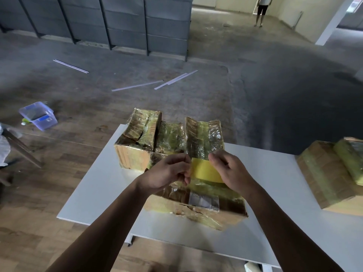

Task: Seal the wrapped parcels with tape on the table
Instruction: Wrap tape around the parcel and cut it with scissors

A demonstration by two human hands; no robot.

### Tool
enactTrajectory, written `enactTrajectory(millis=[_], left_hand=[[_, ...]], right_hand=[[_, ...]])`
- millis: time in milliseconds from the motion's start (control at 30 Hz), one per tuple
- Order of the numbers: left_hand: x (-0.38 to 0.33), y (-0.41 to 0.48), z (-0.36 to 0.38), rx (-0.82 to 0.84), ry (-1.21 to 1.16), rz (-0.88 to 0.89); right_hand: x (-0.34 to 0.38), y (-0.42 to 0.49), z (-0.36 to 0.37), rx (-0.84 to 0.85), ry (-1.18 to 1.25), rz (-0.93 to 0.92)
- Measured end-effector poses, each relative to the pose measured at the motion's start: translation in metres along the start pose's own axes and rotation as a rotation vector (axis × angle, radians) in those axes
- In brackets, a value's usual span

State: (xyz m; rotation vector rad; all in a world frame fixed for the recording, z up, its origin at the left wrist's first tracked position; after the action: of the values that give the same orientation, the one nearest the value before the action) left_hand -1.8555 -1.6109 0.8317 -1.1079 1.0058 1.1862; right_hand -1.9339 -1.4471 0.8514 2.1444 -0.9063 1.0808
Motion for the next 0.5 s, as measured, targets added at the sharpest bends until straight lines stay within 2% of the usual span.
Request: enactTrajectory(millis=[133, 267, 300, 367, 433, 500], left_hand=[[-0.01, -0.002, -0.002, -0.041, 0.232, 0.062], [-0.021, -0.006, -0.001, -0.067, 0.412, 0.148], [-0.024, -0.007, -0.002, -0.088, 0.437, 0.175], [-0.032, -0.007, -0.005, -0.12, 0.516, 0.255], [-0.038, -0.008, -0.007, -0.1, 0.63, 0.327], [-0.041, -0.011, -0.007, -0.024, 0.774, 0.414]], right_hand=[[-0.011, 0.0, 0.002, -0.012, 0.044, 0.288], [-0.012, 0.007, 0.001, -0.03, 0.404, 0.613], [-0.011, 0.008, 0.001, -0.008, 0.455, 0.692], [-0.009, 0.006, 0.007, 0.149, 0.524, 0.849], [-0.007, 0.003, 0.013, 0.251, 0.606, 0.925], [-0.009, 0.004, 0.015, 0.207, 0.619, 0.926]])
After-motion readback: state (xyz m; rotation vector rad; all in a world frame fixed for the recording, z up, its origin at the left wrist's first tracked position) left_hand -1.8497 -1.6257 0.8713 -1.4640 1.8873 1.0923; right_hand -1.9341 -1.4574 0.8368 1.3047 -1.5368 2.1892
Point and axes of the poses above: each hand's wrist, its own y-axis towards the middle knuckle, its own z-axis out of the palm, x = y × z, the point moved 3 cm from there along y, towards the middle knuckle, and after that the axes turned 4 degrees about -x, right-handed, at the moved point
